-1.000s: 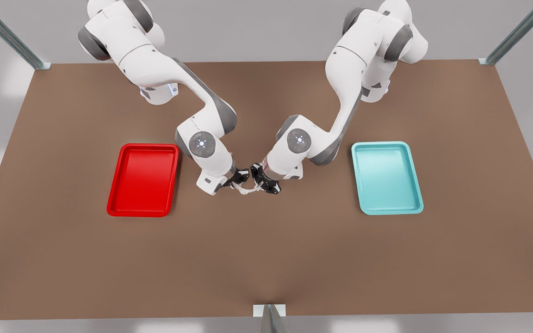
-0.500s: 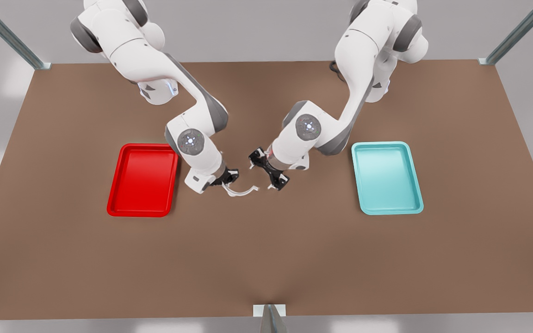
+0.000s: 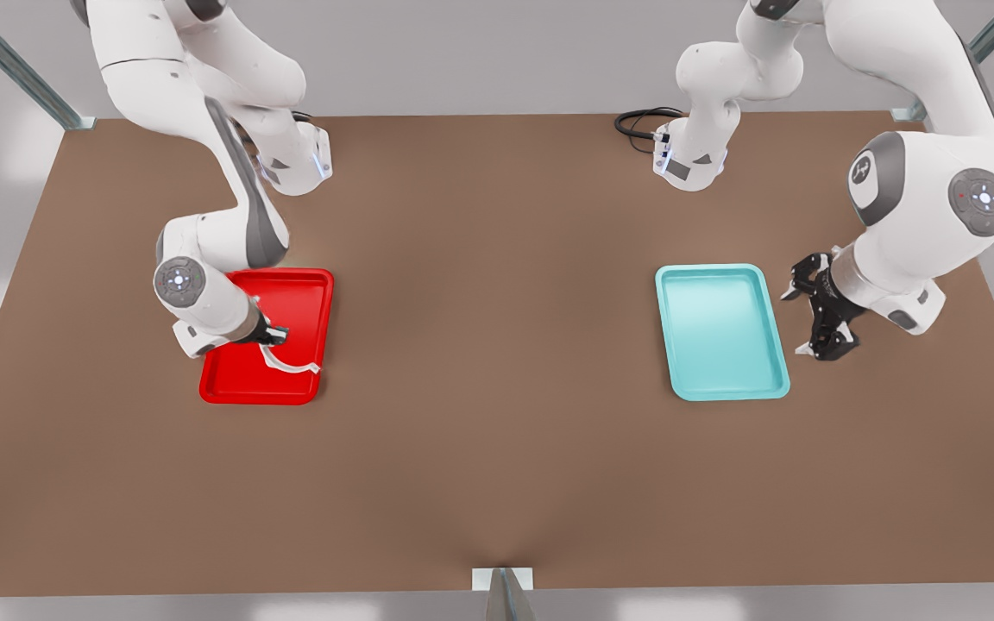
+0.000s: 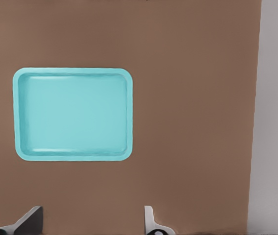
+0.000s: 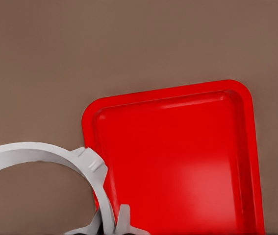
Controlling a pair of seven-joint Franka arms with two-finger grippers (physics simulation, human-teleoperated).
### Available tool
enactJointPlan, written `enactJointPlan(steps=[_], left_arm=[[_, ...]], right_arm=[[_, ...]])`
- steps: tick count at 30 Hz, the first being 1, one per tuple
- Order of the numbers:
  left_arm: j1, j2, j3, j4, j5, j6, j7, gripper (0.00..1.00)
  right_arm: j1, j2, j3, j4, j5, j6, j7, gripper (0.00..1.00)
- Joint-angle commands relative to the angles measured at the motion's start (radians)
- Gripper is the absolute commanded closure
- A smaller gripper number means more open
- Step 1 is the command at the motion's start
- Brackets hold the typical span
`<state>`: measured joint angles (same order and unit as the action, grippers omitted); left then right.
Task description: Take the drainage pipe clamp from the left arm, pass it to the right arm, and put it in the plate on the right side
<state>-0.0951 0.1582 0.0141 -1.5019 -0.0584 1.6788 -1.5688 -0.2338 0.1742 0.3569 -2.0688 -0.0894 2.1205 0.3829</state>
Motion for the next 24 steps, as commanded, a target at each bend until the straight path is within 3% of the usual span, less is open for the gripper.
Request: enactJointPlan(steps=[1, 11, 13, 16, 18, 20, 21, 22, 23, 24], left_arm=[[0.003, -0.002, -0.002, -0.001, 0.043, -0.016, 1.593, 0.0], [0.002, 0.011, -0.002, 0.0, 0.041, -0.065, 1.586, 0.0], [0.002, 0.018, 0.0, 0.003, 0.043, -0.064, 1.586, 0.0], [0.002, 0.024, 0.0, 0.012, 0.045, -0.064, 1.589, 0.0], [0.002, 0.032, 0.0, 0.02, 0.045, -0.064, 1.589, 0.0], [0.002, 0.046, 0.0, 0.038, 0.045, -0.062, 1.589, 0.0], [0.002, 0.046, 0.0, 0.039, 0.045, -0.062, 1.587, 0.0], [0.002, 0.046, 0.0, 0.039, 0.043, -0.065, 1.586, 0.0], [0.0, 0.044, 0.0, 0.039, 0.043, -0.067, 1.583, 0.0], [0.002, 0.044, 0.0, 0.04, 0.043, -0.07, 1.584, 0.0]], right_arm=[[-0.045, -0.001, 0.001, -0.025, -0.006, 0.003, -0.18, 0.75], [-0.163, 0.133, -0.001, -0.068, -0.013, 0.055, -0.253, 0.71], [-0.163, 0.134, -0.001, -0.059, -0.013, 0.042, -0.249, 0.0], [-0.162, 0.107, 0.017, 0.104, -0.013, -0.131, -0.266, 0.0], [-0.162, 0.105, 0.053, 0.424, -0.007, -0.388, -0.343, 0.0], [-0.163, 0.073, 0.074, 0.628, -0.004, -0.499, -0.392, 0.0], [-0.084, -0.036, -0.022, 0.587, -0.001, -0.496, -0.395, 0.0], [0.246, -0.153, -0.369, 0.463, 0.045, -0.456, -0.398, 0.0], [0.309, -0.226, -0.42, 0.326, 0.06, -0.375, -0.404, 0.0], [0.309, -0.112, -0.398, 0.468, 0.06, -0.476, -0.432, 0.0]])
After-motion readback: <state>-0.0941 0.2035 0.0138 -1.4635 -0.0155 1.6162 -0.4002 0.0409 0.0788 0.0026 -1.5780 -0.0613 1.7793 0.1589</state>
